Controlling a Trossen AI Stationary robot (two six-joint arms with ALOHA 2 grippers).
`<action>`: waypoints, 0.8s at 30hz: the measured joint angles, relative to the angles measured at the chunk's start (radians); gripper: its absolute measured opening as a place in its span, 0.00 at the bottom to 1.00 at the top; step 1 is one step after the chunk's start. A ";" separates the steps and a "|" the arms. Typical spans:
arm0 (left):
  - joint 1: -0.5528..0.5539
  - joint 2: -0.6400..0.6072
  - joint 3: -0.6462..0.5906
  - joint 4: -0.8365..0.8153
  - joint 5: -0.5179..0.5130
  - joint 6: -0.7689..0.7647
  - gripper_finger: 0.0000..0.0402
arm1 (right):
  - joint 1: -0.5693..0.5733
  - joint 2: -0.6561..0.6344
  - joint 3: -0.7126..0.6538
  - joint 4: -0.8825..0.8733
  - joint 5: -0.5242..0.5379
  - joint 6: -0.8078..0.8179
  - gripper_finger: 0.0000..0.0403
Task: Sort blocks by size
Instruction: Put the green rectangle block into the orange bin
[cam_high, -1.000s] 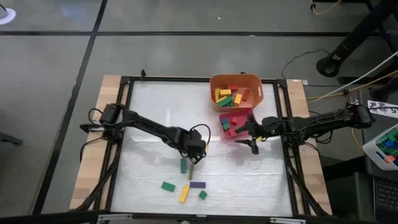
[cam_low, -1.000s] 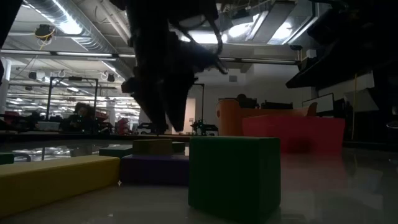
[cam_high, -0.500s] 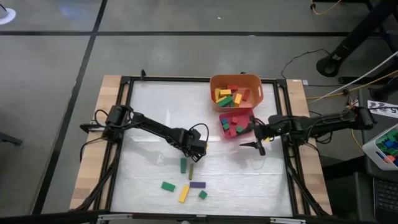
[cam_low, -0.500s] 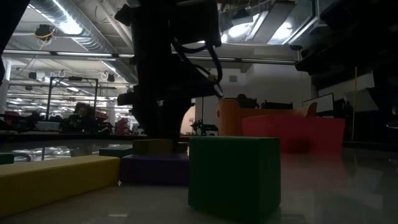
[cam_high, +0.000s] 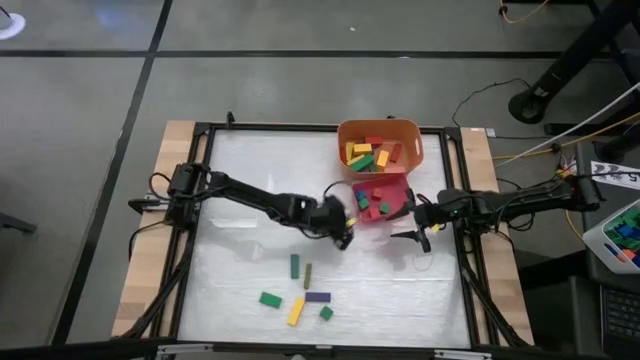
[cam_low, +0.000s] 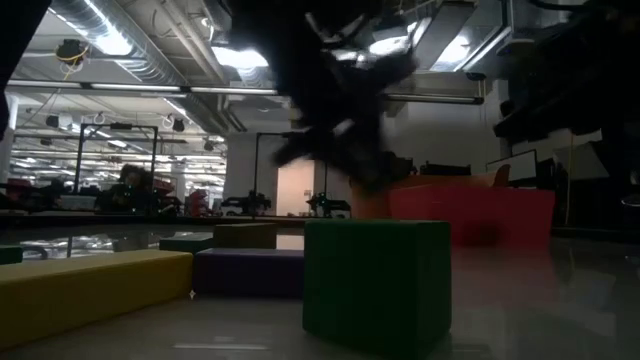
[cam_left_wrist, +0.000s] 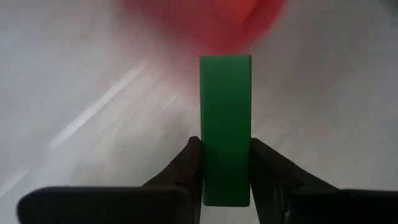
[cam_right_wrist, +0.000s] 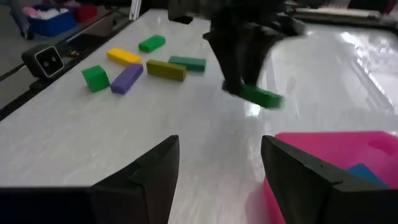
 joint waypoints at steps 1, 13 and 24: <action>0.014 0.000 0.000 0.081 0.001 0.042 0.20 | 0.000 -0.002 -0.011 0.029 0.000 0.000 0.56; 0.262 0.000 0.000 0.600 -0.128 0.469 0.24 | 0.000 -0.005 -0.089 0.211 -0.007 0.000 0.56; 0.375 0.000 0.000 0.593 -0.104 0.396 0.44 | 0.000 -0.005 -0.089 0.211 -0.011 0.000 0.56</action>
